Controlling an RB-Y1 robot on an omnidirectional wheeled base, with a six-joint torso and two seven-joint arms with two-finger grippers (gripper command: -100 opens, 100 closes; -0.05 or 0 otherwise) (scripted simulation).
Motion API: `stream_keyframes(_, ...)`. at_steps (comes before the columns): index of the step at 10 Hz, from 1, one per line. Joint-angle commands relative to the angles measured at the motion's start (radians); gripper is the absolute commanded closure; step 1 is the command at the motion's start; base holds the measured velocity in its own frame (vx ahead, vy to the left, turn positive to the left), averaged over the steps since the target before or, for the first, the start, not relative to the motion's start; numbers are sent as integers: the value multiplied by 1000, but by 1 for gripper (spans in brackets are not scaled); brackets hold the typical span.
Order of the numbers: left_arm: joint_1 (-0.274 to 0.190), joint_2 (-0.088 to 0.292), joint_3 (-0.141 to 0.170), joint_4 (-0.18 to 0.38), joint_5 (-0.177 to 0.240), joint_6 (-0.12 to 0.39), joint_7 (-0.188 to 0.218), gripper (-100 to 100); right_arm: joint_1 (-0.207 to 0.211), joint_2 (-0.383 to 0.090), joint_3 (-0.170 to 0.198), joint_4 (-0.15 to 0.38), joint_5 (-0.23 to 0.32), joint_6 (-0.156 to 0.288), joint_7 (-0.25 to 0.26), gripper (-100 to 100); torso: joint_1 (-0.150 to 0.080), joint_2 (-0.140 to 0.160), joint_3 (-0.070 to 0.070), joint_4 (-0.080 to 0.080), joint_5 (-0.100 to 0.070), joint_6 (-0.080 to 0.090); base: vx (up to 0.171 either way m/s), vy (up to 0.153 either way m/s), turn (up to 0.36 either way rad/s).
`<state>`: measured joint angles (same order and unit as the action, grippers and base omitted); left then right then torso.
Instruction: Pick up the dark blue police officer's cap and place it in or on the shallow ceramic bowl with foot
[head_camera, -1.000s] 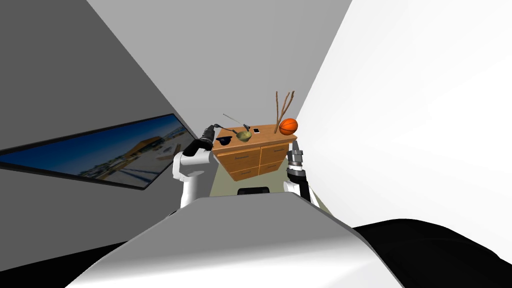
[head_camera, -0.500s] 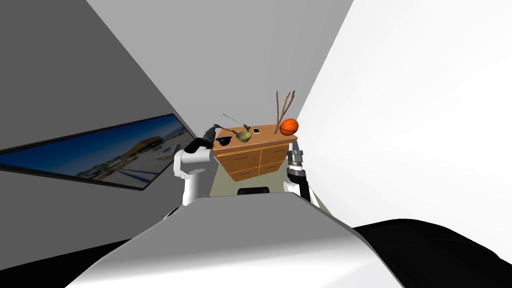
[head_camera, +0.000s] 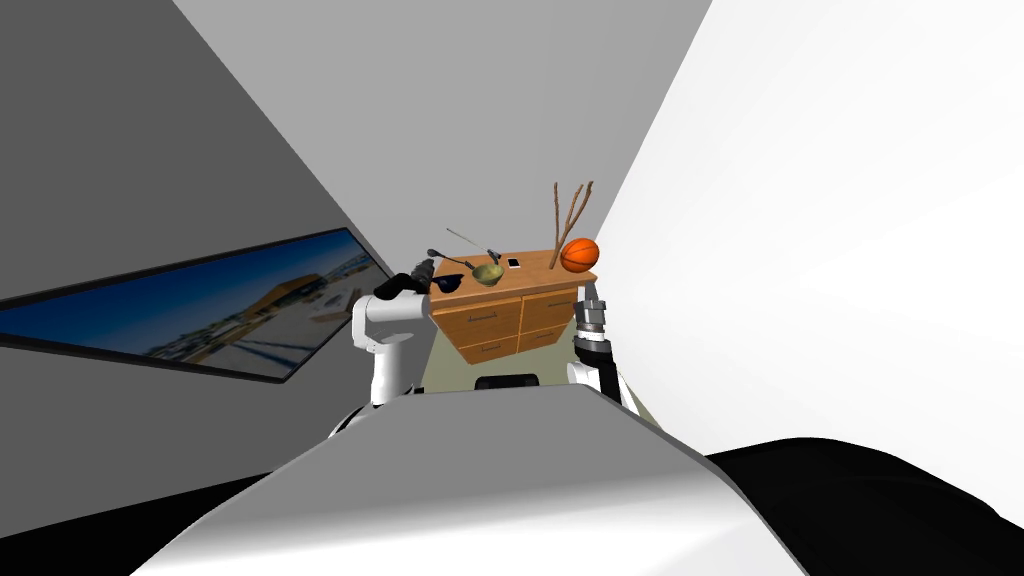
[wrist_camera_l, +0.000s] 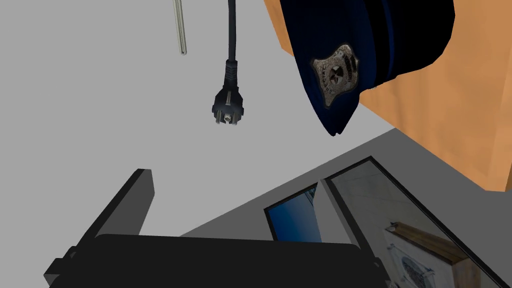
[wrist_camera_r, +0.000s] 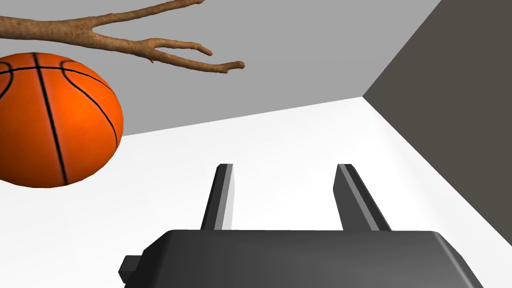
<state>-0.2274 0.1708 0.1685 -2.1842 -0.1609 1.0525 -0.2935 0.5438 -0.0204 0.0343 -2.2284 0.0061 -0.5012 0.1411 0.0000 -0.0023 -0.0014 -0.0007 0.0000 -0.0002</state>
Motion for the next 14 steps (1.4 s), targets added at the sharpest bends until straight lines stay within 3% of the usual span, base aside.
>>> stream_keyframes(1, -17, -2, -1, 6, -6, 50, -6, -100, 0, 0, 0, 0, 0, 0, 0, 0, 0, 0, 0, 0, 0, 0, 34, -4, 19)
stream_keyframes(14, -95, -20, -19, 52, -44, 382, -31, -100, 0, 0, 0, 0, 0, 0, 0, 0, 1, -1, -1, 0, 0, 0, 39, 1, 16)
